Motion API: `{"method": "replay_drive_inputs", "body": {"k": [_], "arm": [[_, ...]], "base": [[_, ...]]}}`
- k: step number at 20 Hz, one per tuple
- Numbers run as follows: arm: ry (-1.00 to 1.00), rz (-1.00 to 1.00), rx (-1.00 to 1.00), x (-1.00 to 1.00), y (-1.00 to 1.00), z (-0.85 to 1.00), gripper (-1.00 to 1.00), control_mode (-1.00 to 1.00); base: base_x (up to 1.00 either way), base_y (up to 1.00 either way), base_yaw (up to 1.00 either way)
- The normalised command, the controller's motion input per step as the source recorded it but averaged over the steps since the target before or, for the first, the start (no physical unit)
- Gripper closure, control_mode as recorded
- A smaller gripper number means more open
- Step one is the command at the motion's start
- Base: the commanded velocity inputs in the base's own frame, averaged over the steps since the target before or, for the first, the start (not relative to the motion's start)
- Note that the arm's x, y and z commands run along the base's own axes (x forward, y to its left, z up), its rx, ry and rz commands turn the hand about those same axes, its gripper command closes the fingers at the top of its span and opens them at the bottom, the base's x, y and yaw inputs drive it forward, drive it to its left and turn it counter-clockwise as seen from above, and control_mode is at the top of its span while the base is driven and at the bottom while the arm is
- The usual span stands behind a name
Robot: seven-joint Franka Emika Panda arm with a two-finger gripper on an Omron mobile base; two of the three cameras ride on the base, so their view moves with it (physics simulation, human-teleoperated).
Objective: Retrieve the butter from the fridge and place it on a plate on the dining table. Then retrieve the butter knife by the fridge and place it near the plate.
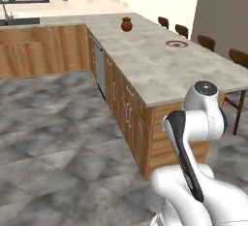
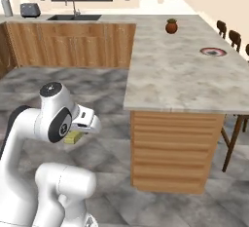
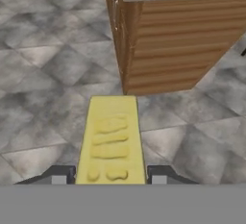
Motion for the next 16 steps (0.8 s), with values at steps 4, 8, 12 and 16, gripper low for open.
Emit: {"method": "replay_drive_inputs", "body": {"k": [4, 8, 12, 16], "arm": [[0.00, 0.00, 0.00, 0.00, 0.00, 0.00, 1.00, 1.00], [0.00, 0.00, 0.00, 0.00, 0.00, 0.00, 1.00, 1.00], [0.00, 0.00, 0.00, 0.00, 0.00, 0.00, 1.00, 1.00], [0.00, 0.00, 0.00, 0.00, 0.00, 0.00, 1.00, 1.00]], "base": [[0.21, -1.00, 0.09], [0.24, -1.00, 0.08], [0.46, -1.00, 0.04], [0.57, -1.00, 0.06]]}}
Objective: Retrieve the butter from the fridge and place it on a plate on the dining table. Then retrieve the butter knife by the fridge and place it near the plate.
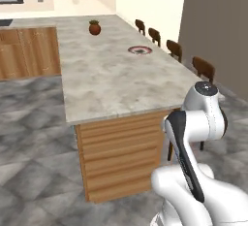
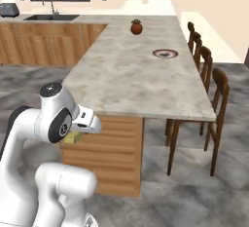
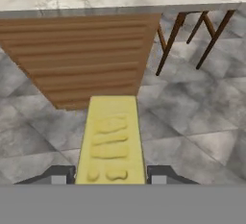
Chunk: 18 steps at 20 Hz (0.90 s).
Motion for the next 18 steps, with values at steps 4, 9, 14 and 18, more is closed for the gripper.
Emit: {"method": "replay_drive_inputs", "body": {"k": [4, 9, 14, 18], "arm": [[0.00, 0.00, 0.00, 0.00, 0.00, 0.00, 1.00, 1.00], [0.00, 0.00, 0.00, 0.00, 0.00, 0.00, 1.00, 1.00], [0.00, 0.00, 0.00, 0.00, 0.00, 0.00, 1.00, 1.00], [0.00, 0.00, 0.00, 0.00, 0.00, 0.00, 1.00, 1.00]], "base": [[0.55, -1.00, 0.12], [0.22, -1.00, 0.14], [0.01, -1.00, 0.08], [0.02, -1.00, 0.11]]}}
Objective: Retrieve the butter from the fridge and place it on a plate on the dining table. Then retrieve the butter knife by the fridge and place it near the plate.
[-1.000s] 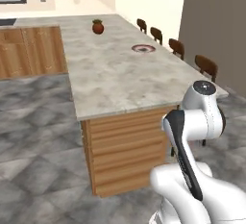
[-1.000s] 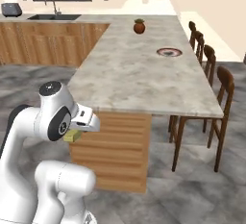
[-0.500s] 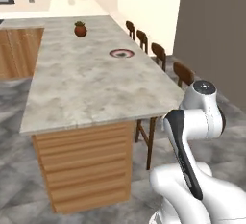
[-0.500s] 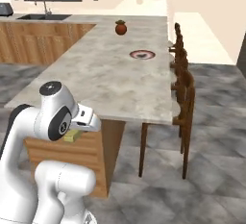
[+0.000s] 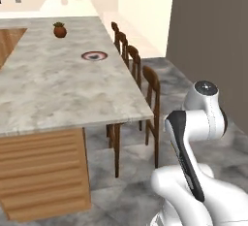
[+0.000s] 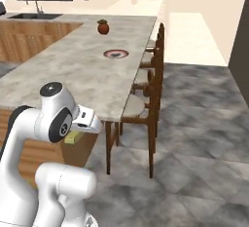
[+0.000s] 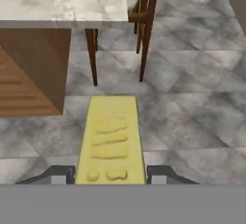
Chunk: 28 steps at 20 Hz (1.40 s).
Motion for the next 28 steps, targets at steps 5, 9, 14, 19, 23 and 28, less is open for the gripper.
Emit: {"method": "replay_drive_inputs", "body": {"k": [5, 9, 14, 19, 23, 28], "arm": [[0.00, 0.00, 0.00, 0.00, 0.00, 0.00, 1.00, 1.00], [0.00, 0.00, 0.00, 0.00, 0.00, 0.00, 1.00, 1.00], [0.00, 0.00, 0.00, 0.00, 0.00, 0.00, 1.00, 1.00], [0.00, 0.00, 0.00, 0.00, 0.00, 0.00, 1.00, 1.00], [0.00, 0.00, 0.00, 0.00, 0.00, 0.00, 1.00, 1.00], [0.00, 0.00, 0.00, 0.00, 0.00, 0.00, 1.00, 1.00]], "base": [[0.46, -1.00, 0.18], [0.92, -1.00, 0.22], [1.00, -1.00, 0.24], [0.98, -1.00, 0.26], [0.95, -1.00, 0.27], [0.99, -1.00, 0.28]]}}
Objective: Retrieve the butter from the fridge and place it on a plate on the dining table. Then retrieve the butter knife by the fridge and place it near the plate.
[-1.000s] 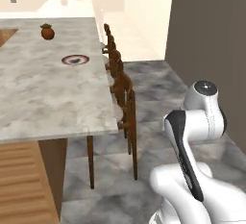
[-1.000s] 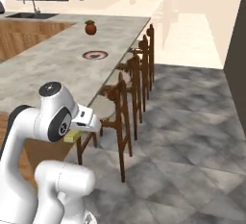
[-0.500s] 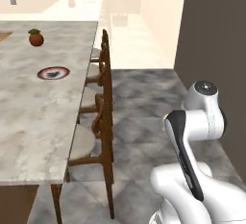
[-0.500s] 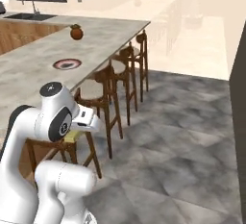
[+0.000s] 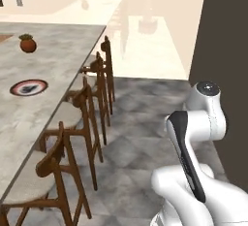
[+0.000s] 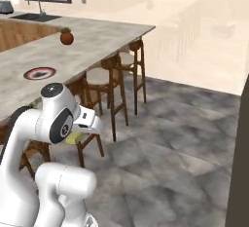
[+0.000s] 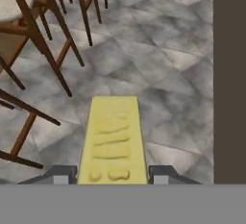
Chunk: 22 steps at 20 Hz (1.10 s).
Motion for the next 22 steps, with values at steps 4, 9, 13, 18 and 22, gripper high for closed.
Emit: {"method": "replay_drive_inputs", "body": {"k": [4, 9, 13, 18, 22], "arm": [[0.00, 0.00, 0.00, 0.00, 0.00, 0.00, 1.00, 1.00], [0.00, 0.00, 0.00, 0.00, 0.00, 0.00, 1.00, 1.00], [0.00, 0.00, 0.00, 0.00, 0.00, 0.00, 1.00, 1.00], [0.00, 0.00, 0.00, 0.00, 0.00, 0.00, 1.00, 1.00], [0.00, 0.00, 0.00, 0.00, 0.00, 0.00, 1.00, 1.00]], "base": [[1.00, -1.00, 0.30], [1.00, -1.00, 0.41], [0.98, -1.00, 0.53], [0.69, -0.99, 0.61], [0.34, -0.98, 0.67]]}}
